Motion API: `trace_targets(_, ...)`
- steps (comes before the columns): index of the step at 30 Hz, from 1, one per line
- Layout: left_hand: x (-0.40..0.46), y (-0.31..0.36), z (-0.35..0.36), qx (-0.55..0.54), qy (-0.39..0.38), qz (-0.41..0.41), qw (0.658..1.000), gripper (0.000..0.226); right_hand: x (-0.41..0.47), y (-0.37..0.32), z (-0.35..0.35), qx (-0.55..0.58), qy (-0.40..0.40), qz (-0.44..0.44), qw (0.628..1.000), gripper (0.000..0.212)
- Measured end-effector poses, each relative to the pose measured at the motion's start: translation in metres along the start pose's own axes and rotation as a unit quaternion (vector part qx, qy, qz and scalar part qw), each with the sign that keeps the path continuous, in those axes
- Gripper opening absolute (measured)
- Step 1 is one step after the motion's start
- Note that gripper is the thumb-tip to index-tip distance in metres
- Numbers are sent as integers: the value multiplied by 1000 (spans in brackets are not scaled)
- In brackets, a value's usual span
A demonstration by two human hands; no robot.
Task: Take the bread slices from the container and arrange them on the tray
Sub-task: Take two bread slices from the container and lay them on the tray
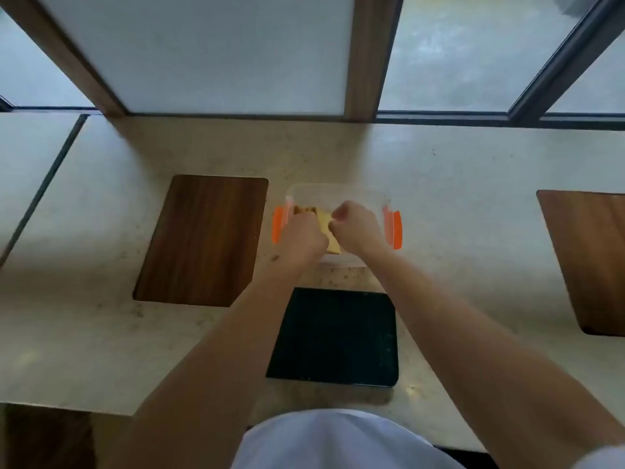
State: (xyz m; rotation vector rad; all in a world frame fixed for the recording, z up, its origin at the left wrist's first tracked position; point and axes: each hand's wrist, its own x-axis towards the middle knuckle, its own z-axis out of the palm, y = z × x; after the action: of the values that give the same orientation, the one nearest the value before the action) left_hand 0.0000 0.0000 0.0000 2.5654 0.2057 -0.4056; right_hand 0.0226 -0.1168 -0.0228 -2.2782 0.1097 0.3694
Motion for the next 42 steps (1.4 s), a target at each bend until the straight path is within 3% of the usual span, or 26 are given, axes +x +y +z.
trace_targets(3, 20, 4, 4, 9, -52, -52, 997, 11, 25, 0, 8, -56, -63, 70, 994, 6)
trace_targets(6, 33, 2, 11, 21, -81, -79, 993, 11, 42, 6, 23, -94, -102, 108, 984, 25)
trace_targets(11, 46, -5, 20, 20, -74, -95, 993, 21, 60, 18, 34, -72, -111, 123, 983, 36)
trace_targets(19, 53, -4, 32, -40, -53, -100, 993, 9, 76, 28, 31, -49, -126, 126, 983, 32)
trace_targets(23, 55, -7, 39, -95, -44, -112, 988, 51, 77, 31, 28, -33, -133, 127, 982, 34)
trace_targets(25, 59, -6, 40, -150, -45, -152, 976, 57, 77, 32, 27, -28, -131, 129, 983, 35)
trace_targets(28, 63, -4, 41, -230, -44, -202, 951, 43, 78, 37, 23, -8, -121, 138, 983, 33)
trace_targets(31, 63, -2, 46, -178, -24, -164, 970, 25, 76, 46, 20, 53, -128, 180, 974, 29)
trace_targets(34, 64, 0, 50, -99, 18, -110, 989, 19, 74, 52, 18, 99, -139, 210, 963, 30)
trace_targets(42, 62, 0, 55, -8, 45, -71, 996, 8, 74, 56, 18, 12, -90, 155, 984, 60)
